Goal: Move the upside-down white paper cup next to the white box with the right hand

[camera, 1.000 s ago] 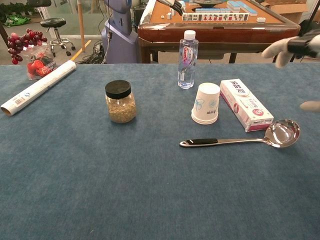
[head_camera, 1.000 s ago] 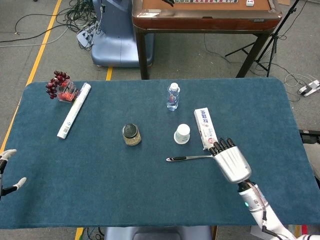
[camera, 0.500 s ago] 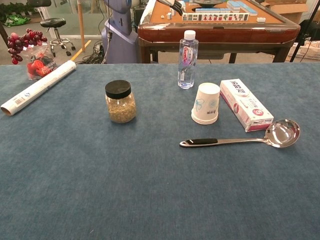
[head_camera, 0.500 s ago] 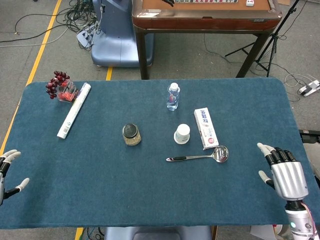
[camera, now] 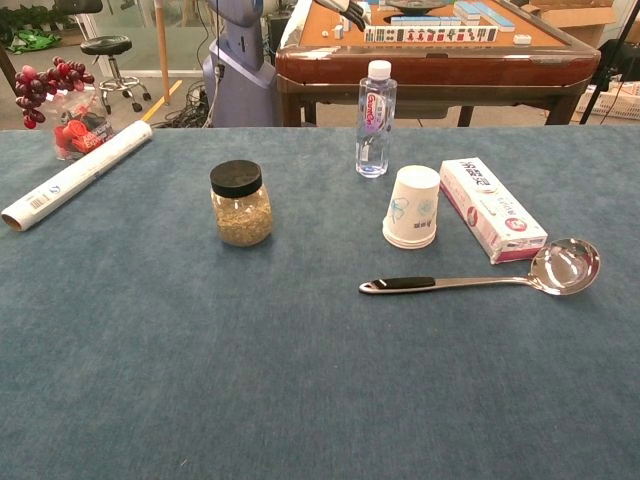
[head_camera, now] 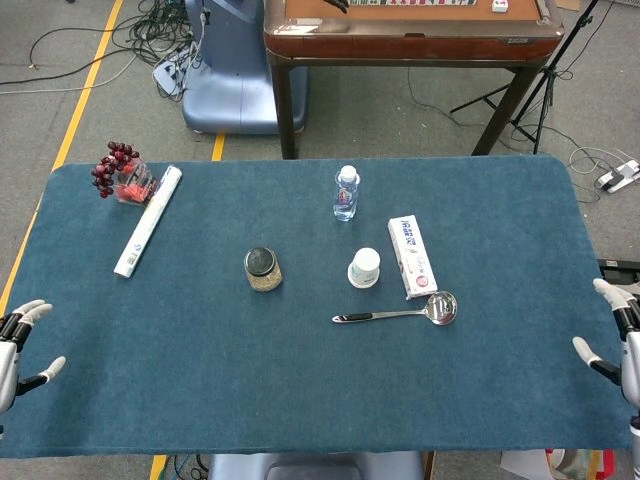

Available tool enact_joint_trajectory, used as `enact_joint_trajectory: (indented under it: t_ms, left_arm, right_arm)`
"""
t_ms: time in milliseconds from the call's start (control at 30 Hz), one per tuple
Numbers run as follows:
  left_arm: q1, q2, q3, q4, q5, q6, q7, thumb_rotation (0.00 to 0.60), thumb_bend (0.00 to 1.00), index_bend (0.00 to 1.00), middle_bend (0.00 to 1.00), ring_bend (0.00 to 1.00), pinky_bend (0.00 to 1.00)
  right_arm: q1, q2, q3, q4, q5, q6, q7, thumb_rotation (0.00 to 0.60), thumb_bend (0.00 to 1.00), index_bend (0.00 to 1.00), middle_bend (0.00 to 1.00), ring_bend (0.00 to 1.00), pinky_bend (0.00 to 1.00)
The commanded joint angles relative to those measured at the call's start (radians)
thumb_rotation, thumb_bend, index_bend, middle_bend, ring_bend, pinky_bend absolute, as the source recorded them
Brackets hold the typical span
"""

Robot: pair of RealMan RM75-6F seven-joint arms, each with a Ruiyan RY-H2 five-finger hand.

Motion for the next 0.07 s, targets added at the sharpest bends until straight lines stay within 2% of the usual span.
enact_joint_trajectory:
  t_ms: [33,67]
  left_arm:
    - [-0.002,-0.002,0.002,-0.002,-0.004,-0.007,0.003,0.600,0.06,0.24,0.24,0.30,0.59]
    - [-0.003,-0.003,0.001,-0.001,-0.005,-0.008,0.004,0.600,0.06,0.24,0.24,0.30,0.59]
  right_arm:
    - [-0.006,0.012,0.011,-0.001,-0.005,-0.029,0.014,0.600,0.07,0.22,0.30,0.27,0.38]
    - [-0.006,0.013,0.013,-0.001,-0.009,-0.035,0.016,0.600,0.07,0.22,0.30,0.27,0.38]
